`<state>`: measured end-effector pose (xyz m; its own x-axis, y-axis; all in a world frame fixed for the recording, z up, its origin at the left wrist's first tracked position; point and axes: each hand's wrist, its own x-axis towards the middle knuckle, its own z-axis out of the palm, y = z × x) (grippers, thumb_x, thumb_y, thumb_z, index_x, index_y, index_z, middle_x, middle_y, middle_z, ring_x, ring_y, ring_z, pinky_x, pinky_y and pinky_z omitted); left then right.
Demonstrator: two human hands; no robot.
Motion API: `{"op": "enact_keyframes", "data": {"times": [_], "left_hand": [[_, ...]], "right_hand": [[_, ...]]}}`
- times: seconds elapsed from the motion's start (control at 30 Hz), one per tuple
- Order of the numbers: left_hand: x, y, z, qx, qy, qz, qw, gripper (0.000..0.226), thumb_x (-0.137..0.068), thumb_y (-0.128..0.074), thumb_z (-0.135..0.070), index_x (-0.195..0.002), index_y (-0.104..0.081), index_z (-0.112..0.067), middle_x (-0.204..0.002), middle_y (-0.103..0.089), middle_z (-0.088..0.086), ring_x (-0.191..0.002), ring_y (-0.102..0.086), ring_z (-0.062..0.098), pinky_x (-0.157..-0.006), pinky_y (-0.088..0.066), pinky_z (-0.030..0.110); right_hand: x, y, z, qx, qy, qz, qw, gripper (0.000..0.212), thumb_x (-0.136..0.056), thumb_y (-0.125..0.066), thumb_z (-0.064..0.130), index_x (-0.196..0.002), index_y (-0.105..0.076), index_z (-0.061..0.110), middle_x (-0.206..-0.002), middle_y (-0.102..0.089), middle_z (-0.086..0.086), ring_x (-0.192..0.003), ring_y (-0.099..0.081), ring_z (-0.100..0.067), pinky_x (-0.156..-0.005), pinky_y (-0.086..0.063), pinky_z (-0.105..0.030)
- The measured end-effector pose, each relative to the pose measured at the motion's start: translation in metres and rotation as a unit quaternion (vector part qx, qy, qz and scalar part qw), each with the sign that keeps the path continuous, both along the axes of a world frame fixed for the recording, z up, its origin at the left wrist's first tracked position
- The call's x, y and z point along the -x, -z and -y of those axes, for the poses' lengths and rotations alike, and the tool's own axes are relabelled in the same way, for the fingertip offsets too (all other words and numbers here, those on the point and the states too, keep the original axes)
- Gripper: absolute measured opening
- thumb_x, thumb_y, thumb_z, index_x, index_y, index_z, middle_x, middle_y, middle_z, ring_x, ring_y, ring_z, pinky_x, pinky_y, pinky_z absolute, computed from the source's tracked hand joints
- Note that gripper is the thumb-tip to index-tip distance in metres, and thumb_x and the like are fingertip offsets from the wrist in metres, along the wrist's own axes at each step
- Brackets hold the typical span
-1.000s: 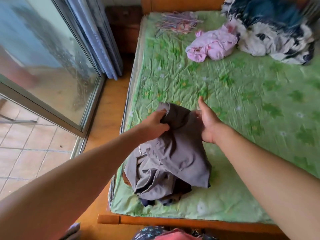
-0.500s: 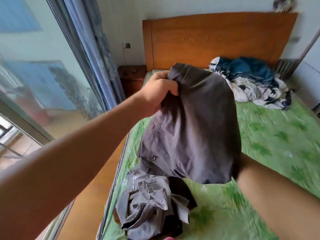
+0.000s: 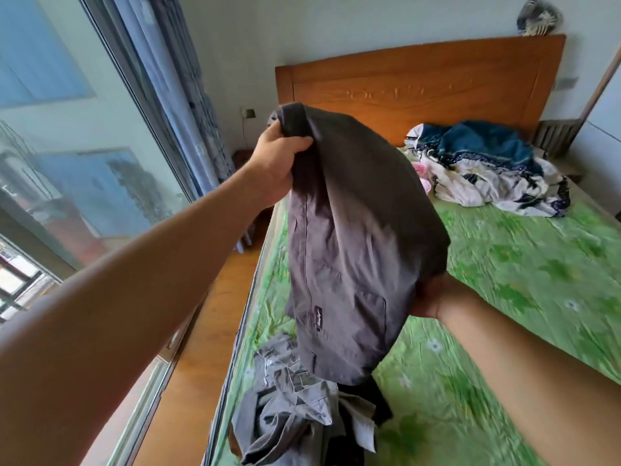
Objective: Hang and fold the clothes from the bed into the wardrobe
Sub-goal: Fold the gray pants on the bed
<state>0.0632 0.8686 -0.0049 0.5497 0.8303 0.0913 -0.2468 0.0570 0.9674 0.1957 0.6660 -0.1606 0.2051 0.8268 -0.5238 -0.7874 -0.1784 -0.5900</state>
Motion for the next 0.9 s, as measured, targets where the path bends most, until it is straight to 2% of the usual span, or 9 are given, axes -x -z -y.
{"op": "enact_keyframes", "data": {"times": [0.1,0.2,0.23,0.33,0.43,0.5,0.63,0.8,0.9], "left_hand": [[0.001,0.001,-0.010,0.004,0.002,0.002,1.000,0.051,-0.086,-0.050,0.020,-0.122,-0.055,-0.015,-0.113,-0.066,0.018,-0.110,-0.064,0.037,-0.098,-0.051,0.058],[0.003,0.008,-0.014,0.014,0.017,-0.035,0.999,0.067,-0.079,-0.056,0.017,-0.124,-0.046,-0.031,-0.118,-0.066,0.015,-0.111,-0.066,0.036,-0.089,-0.057,0.055],[0.003,0.011,-0.014,0.016,0.016,-0.053,0.998,0.073,-0.079,-0.058,0.015,-0.132,-0.040,-0.032,-0.121,-0.064,0.014,-0.111,-0.066,0.035,-0.088,-0.058,0.054],[0.004,0.019,-0.012,0.024,0.013,-0.104,0.994,0.107,-0.076,-0.068,0.004,-0.156,-0.008,-0.035,-0.133,-0.056,0.014,-0.112,-0.064,0.033,-0.090,-0.057,0.054],[0.008,0.024,-0.007,-0.004,0.017,-0.135,0.991,0.121,-0.071,-0.081,-0.009,-0.157,-0.001,-0.036,-0.137,-0.054,0.010,-0.115,-0.063,0.028,-0.093,-0.057,0.049],[0.014,0.025,-0.007,-0.012,0.031,-0.145,0.989,0.110,-0.071,-0.086,-0.019,-0.155,-0.016,-0.031,-0.133,-0.059,0.008,-0.114,-0.064,0.025,-0.095,-0.056,0.046],[0.036,0.035,0.005,0.029,0.165,-0.187,0.968,0.033,-0.089,-0.068,-0.043,-0.115,-0.070,-0.023,-0.118,-0.073,0.005,-0.108,-0.069,0.024,-0.081,-0.057,0.029],[0.052,0.088,0.029,0.152,0.256,-0.183,0.937,0.057,-0.086,-0.059,-0.060,-0.124,-0.066,-0.019,-0.125,-0.070,0.008,-0.117,-0.066,0.024,-0.098,-0.054,0.039],[0.055,0.111,0.046,0.189,0.279,-0.202,0.920,0.033,-0.078,-0.072,-0.042,-0.094,-0.081,-0.015,-0.102,-0.077,0.006,-0.092,-0.075,0.018,-0.077,-0.060,0.031]], "right_hand": [[0.004,-0.015,-0.001,-0.091,-0.083,-0.002,0.992,0.080,-0.077,-0.066,0.073,-0.132,-0.067,0.014,-0.139,-0.061,-0.015,-0.127,-0.059,-0.034,-0.107,-0.043,-0.051],[0.010,-0.028,-0.003,-0.218,-0.162,0.039,0.962,0.102,-0.067,-0.054,0.089,-0.147,-0.052,0.025,-0.149,-0.053,-0.010,-0.139,-0.047,-0.032,-0.117,-0.030,-0.056],[0.015,-0.034,-0.005,-0.230,-0.164,0.076,0.956,0.085,-0.075,-0.060,0.078,-0.141,-0.059,0.025,-0.141,-0.060,-0.010,-0.130,-0.056,-0.031,-0.110,-0.040,-0.054],[0.029,-0.048,-0.021,-0.168,-0.108,0.218,0.955,0.028,-0.078,-0.076,0.007,-0.106,-0.077,0.010,-0.108,-0.074,-0.016,-0.095,-0.071,-0.033,-0.082,-0.059,-0.043],[0.040,-0.058,-0.038,-0.097,-0.018,0.248,0.964,0.032,-0.084,-0.047,-0.012,-0.102,-0.070,0.001,-0.101,-0.070,-0.022,-0.091,-0.066,-0.034,-0.091,-0.053,-0.046],[0.041,-0.068,-0.043,-0.098,0.002,0.194,0.976,0.033,-0.088,-0.039,-0.003,-0.104,-0.067,0.003,-0.096,-0.067,-0.017,-0.088,-0.064,-0.029,-0.088,-0.052,-0.039],[0.025,-0.097,-0.053,-0.129,0.073,0.150,0.978,0.030,-0.094,-0.041,0.011,-0.080,-0.067,0.012,-0.075,-0.068,-0.008,-0.068,-0.065,-0.023,-0.068,-0.053,-0.028],[0.011,-0.115,-0.058,-0.137,0.121,0.190,0.965,0.023,-0.095,-0.049,0.014,-0.083,-0.068,0.009,-0.070,-0.069,-0.008,-0.061,-0.065,-0.022,-0.058,-0.053,-0.024],[0.000,-0.115,-0.055,-0.144,0.143,0.215,0.955,0.030,-0.096,-0.048,0.013,-0.075,-0.070,0.010,-0.065,-0.070,-0.007,-0.056,-0.066,-0.020,-0.056,-0.053,-0.024]]}}
